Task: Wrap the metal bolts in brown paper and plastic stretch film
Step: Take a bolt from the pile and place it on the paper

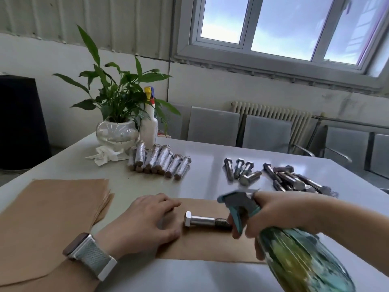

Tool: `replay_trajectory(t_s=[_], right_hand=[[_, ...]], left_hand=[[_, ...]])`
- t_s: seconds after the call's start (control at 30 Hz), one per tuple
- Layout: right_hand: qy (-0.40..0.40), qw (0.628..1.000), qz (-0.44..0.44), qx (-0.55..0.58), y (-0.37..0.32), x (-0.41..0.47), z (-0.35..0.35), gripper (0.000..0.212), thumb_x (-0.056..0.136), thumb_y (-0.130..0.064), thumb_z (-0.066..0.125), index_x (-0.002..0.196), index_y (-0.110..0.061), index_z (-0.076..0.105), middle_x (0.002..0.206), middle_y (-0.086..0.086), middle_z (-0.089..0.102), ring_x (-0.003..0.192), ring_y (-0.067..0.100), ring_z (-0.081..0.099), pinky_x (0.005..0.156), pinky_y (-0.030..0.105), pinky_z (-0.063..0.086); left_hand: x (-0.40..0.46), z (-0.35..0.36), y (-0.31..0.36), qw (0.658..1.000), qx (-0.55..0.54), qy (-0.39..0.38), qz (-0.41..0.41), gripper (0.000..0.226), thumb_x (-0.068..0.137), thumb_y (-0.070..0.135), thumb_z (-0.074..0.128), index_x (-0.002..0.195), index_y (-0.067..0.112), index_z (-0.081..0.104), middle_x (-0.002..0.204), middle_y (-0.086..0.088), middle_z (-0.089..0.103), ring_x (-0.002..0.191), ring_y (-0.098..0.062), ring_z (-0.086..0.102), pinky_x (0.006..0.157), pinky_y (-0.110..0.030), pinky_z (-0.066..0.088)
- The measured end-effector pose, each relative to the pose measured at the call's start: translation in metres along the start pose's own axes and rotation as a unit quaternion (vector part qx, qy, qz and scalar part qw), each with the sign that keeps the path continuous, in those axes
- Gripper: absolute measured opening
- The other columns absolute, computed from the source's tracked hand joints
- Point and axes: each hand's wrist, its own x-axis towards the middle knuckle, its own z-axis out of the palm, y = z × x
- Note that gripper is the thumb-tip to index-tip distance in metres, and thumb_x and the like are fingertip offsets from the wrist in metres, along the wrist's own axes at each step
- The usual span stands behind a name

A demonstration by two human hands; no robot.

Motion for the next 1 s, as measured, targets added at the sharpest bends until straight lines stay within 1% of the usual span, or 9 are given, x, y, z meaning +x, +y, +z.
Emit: replay_trajectory(t_s=[0.13, 0.2, 0.27, 0.4, 0.53, 0.77, 0.87, 0.93, 1.0], right_hand=[[-0.020, 0.999, 0.029, -0.010, -0.006, 0.000, 0.007, 0.037, 0.077, -0.017, 0.073, 0.110, -0.019, 0.057, 0.118, 0.014, 0.066, 0.084, 0.026, 0.068, 0.091, 0.043, 0.055], [-0.019, 0.999, 0.043, 0.007, -0.009, 0.003, 0.009, 0.041, 0.074, -0.017, 0.076, 0.109, -0.018, 0.055, 0.119, 0.018, 0.064, 0.091, 0.037, 0.069, 0.091, 0.050, 0.054], [-0.032, 0.997, 0.060, 0.043, -0.011, 0.005, 0.011, 0.041, 0.075, -0.011, 0.075, 0.110, -0.015, 0.053, 0.119, 0.024, 0.062, 0.089, 0.044, 0.069, 0.087, 0.052, 0.056], [-0.061, 0.993, 0.086, 0.060, -0.012, 0.006, 0.014, 0.037, 0.080, -0.005, 0.070, 0.111, -0.011, 0.050, 0.118, 0.032, 0.061, 0.078, 0.040, 0.069, 0.073, 0.043, 0.060], [-0.038, 0.993, 0.096, 0.057, -0.011, 0.008, 0.014, 0.039, 0.079, -0.002, 0.071, 0.111, -0.010, 0.050, 0.109, 0.027, 0.064, 0.075, 0.038, 0.070, 0.063, 0.037, 0.060], [-0.063, 0.992, 0.080, 0.078, 0.002, -0.005, 0.003, 0.033, 0.083, -0.005, 0.066, 0.114, -0.003, 0.054, 0.106, 0.017, 0.070, 0.078, 0.038, 0.070, 0.072, 0.042, 0.060], [-0.048, 0.991, 0.090, 0.081, 0.009, -0.010, 0.001, 0.036, 0.082, -0.004, 0.067, 0.114, -0.008, 0.050, 0.094, 0.010, 0.074, 0.074, 0.036, 0.071, 0.066, 0.038, 0.060], [-0.037, 0.991, 0.101, 0.083, 0.012, -0.011, 0.001, 0.036, 0.080, -0.003, 0.069, 0.111, -0.011, 0.051, 0.099, 0.015, 0.071, 0.071, 0.035, 0.072, 0.061, 0.035, 0.059], [-0.028, 0.990, 0.117, 0.074, 0.015, -0.011, 0.001, 0.037, 0.078, -0.003, 0.071, 0.108, -0.012, 0.052, 0.106, 0.021, 0.064, 0.072, 0.034, 0.072, 0.061, 0.034, 0.059]], left_hand=[[0.000, 0.001, -0.002, 1.000, 0.002, -0.004, 0.000, 0.071, 0.077, 0.069, 0.048, 0.141, 0.042, 0.033, 0.125, 0.023, 0.042, 0.120, -0.002, 0.039, 0.102, -0.021, 0.023], [0.000, 0.001, -0.003, 1.000, 0.002, -0.012, -0.001, 0.073, 0.075, 0.070, 0.046, 0.141, 0.042, 0.033, 0.125, 0.023, 0.042, 0.121, -0.003, 0.039, 0.103, -0.022, 0.024], [0.001, 0.002, -0.003, 1.000, 0.001, -0.016, -0.002, 0.075, 0.073, 0.072, 0.044, 0.141, 0.042, 0.033, 0.126, 0.022, 0.042, 0.122, -0.003, 0.039, 0.104, -0.023, 0.023], [0.001, 0.002, -0.003, 1.000, 0.003, -0.017, -0.002, 0.073, 0.074, 0.071, 0.046, 0.141, 0.043, 0.032, 0.127, 0.022, 0.042, 0.122, -0.004, 0.039, 0.105, -0.024, 0.024], [0.001, 0.000, -0.001, 1.000, 0.004, -0.017, -0.004, 0.071, 0.078, 0.068, 0.050, 0.141, 0.042, 0.033, 0.128, 0.020, 0.042, 0.123, -0.004, 0.039, 0.106, -0.024, 0.024], [-0.001, -0.002, 0.002, 1.000, 0.002, -0.015, -0.003, 0.068, 0.080, 0.064, 0.053, 0.141, 0.042, 0.032, 0.130, 0.020, 0.040, 0.126, -0.003, 0.037, 0.109, -0.024, 0.022], [-0.001, -0.003, 0.002, 1.000, 0.001, -0.019, -0.004, 0.068, 0.081, 0.064, 0.054, 0.141, 0.042, 0.032, 0.130, 0.021, 0.040, 0.125, -0.003, 0.037, 0.109, -0.024, 0.022], [-0.001, -0.003, 0.003, 1.000, 0.004, -0.020, -0.003, 0.068, 0.081, 0.064, 0.053, 0.141, 0.042, 0.032, 0.131, 0.021, 0.040, 0.125, -0.003, 0.037, 0.109, -0.024, 0.023], [-0.001, -0.003, 0.003, 1.000, 0.001, -0.020, -0.004, 0.068, 0.081, 0.064, 0.053, 0.141, 0.042, 0.032, 0.131, 0.021, 0.039, 0.126, -0.003, 0.036, 0.109, -0.024, 0.022]])
